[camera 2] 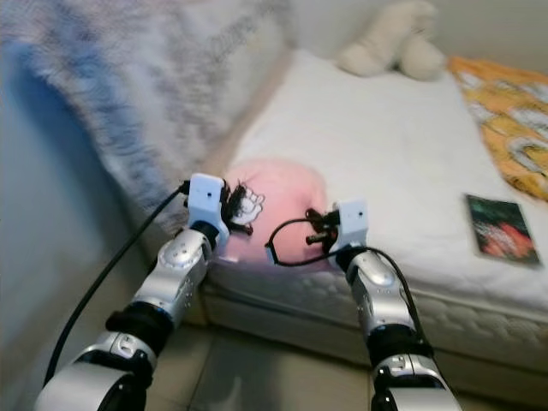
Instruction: Clean up the room
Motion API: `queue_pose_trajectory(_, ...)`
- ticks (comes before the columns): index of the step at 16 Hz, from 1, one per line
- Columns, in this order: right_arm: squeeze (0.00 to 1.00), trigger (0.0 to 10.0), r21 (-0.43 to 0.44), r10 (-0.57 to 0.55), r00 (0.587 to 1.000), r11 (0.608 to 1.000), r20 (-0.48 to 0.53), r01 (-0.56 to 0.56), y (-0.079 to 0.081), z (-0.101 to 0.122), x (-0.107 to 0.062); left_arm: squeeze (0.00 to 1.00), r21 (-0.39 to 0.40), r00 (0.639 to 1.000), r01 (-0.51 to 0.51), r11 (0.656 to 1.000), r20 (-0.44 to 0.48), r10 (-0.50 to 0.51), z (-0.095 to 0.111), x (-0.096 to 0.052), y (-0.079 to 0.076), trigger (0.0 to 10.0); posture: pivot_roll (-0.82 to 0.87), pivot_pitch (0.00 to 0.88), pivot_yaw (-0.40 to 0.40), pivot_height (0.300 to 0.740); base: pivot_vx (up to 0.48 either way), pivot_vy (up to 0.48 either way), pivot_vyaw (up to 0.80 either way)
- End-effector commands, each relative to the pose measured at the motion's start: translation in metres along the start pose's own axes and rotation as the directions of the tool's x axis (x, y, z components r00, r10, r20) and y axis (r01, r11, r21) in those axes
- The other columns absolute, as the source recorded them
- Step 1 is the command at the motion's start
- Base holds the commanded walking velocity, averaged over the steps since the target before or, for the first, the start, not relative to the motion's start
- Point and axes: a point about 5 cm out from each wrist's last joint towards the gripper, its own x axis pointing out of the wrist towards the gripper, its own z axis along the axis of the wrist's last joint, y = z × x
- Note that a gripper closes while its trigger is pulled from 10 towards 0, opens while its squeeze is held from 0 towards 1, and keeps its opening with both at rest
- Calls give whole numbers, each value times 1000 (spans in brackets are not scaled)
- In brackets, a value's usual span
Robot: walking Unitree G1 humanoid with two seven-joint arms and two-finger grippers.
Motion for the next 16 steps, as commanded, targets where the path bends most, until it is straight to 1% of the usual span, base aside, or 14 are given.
queue_pose_trajectory(1,0,10000,-18,23,999,1000,38,-22,2,11,5,0,29,1000,2,1000,22,-3,6,2,-2,10000,148,0,-20,740,0,0,475)
queue_pose_trajectory(3,0,10000,-33,22,999,999,50,-20,1,12,4,0,44,1000,10,999,20,-11,4,1,0,10000,147,0,-21,740,0,0,453)
queue_pose_trajectory(4,0,10000,-63,-27,997,998,71,31,-4,15,2,0,61,999,32,998,36,-34,5,0,-1,10000,145,0,-20,740,0,0,456)
queue_pose_trajectory(5,0,10000,-121,-86,991,988,106,99,-9,20,0,0,93,996,60,994,56,-66,7,-1,-2,10000,143,0,-19,740,0,0,0)
queue_pose_trajectory(6,0,10000,-187,-138,977,968,164,168,-12,27,-3,0,76,993,75,994,82,-81,11,-1,-2,10000,141,0,-17,740,0,0,0)
queue_pose_trajectory(7,0,10000,-235,-182,958,944,220,233,-14,33,-6,0,81,990,83,993,112,-91,15,-1,-2,10000,139,0,-16,740,428,0,0)
queue_pose_trajectory(8,0,10000,-254,-216,940,925,265,284,-15,37,-9,0,85,988,85,993,119,-94,17,-1,-1,10000,132,0,-10,740,454,0,0)
queue_pose_trajectory(9,0,10000,-221,-253,922,920,293,323,-19,41,-11,0,70,989,72,995,120,-80,17,0,0,10000,128,0,-8,740,454,0,0)
queue_pose_trajectory(11,0,10000,-166,-268,924,933,273,320,-22,38,-11,0,66,989,78,995,125,-86,19,2,0,10000,125,0,-6,740,454,0,0)
queue_pose_trajectory(13,0,10000,-111,-311,913,931,264,349,-28,35,-13,0,56,988,80,995,128,-87,21,3,-1,10000,120,0,0,740,454,0,0)
queue_pose_trajectory(14,0,10000,-87,-327,910,929,256,359,-31,34,-14,0,28,989,72,997,125,-75,20,4,-1,10000,116,0,8,740,454,0,0)
queue_pose_trajectory(15,0,10000,-85,-330,910,929,251,360,-32,35,-13,0,-23,992,31,999,123,-28,21,5,1,10000,114,0,10,740,454,0,0)
queue_pose_trajectory(16,0,10000,-84,-329,911,930,250,359,-33,36,-12,0,-29,991,8,1000,133,-4,24,6,3,10000,114,0,11,740,454,0,0)
